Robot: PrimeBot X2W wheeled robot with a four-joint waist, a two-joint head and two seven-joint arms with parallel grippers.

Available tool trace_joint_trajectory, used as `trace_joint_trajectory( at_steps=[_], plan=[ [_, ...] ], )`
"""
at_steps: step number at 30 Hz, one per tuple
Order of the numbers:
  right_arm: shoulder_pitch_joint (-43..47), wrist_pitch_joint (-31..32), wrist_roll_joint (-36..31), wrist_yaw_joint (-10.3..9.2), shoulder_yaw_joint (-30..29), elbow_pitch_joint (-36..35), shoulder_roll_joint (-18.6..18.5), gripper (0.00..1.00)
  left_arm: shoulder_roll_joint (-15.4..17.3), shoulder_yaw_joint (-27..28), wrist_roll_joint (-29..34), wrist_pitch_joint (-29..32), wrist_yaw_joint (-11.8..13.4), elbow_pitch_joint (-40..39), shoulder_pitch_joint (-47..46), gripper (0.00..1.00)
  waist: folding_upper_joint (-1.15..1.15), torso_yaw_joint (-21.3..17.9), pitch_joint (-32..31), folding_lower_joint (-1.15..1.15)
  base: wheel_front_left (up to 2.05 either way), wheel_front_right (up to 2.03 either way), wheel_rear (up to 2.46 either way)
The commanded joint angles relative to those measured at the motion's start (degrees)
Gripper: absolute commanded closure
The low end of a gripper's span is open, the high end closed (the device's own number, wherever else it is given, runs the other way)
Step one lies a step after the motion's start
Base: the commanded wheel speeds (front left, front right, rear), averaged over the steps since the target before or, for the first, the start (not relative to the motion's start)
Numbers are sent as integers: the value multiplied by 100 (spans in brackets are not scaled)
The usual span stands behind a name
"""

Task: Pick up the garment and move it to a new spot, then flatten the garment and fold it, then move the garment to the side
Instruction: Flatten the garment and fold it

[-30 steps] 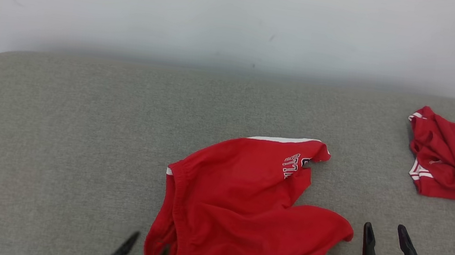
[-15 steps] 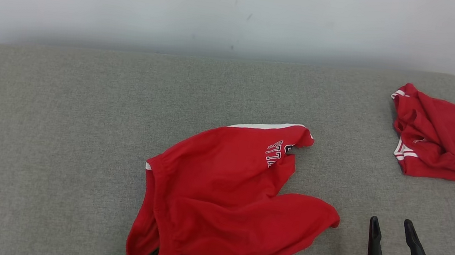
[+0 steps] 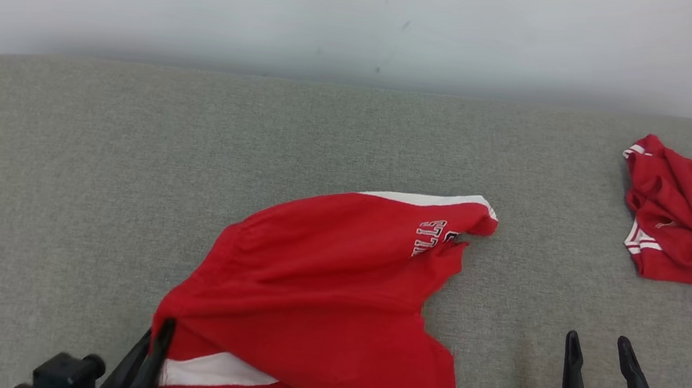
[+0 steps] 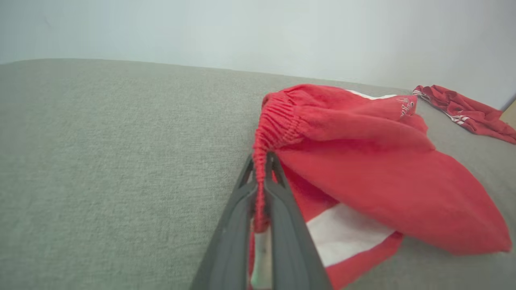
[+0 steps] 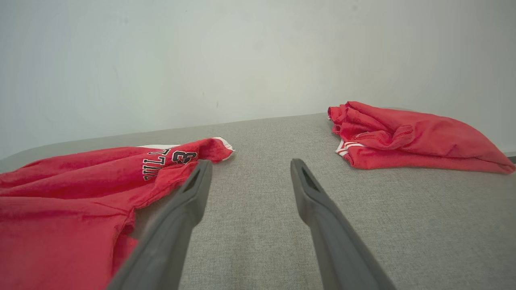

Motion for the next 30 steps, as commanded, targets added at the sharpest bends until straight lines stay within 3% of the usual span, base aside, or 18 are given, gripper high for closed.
trace_joint_trajectory(
  at_steps=[1,5,6,7,21,30],
  plan=[
    [-74,-24,-56,-16,1,29,-7,0,22,48,24,-16,12,29,105,100,0,18,3,0,0,0,0],
    [-98,-24,-56,-16,36,134,-17,0,-9,130,57,-16,12,293,232,100,0,24,-15,0,0,0,0],
    [-112,-24,-55,-16,39,148,-20,0,-46,176,63,-16,12,264,227,57,0,27,-22,0,0,0,0],
    [-122,-24,-52,-16,35,159,-21,0,-72,213,93,-16,12,228,240,0,0,32,-30,0,0,0,0],
    [46,-23,-32,-16,-18,162,-46,0,-517,1342,738,-16,11,-1117,731,0,0,302,-296,0,0,0,0],
    [157,-23,40,-16,58,219,-79,0,-688,2004,1054,-16,11,-1381,1070,0,0,327,-417,0,0,0,0]
  ],
)
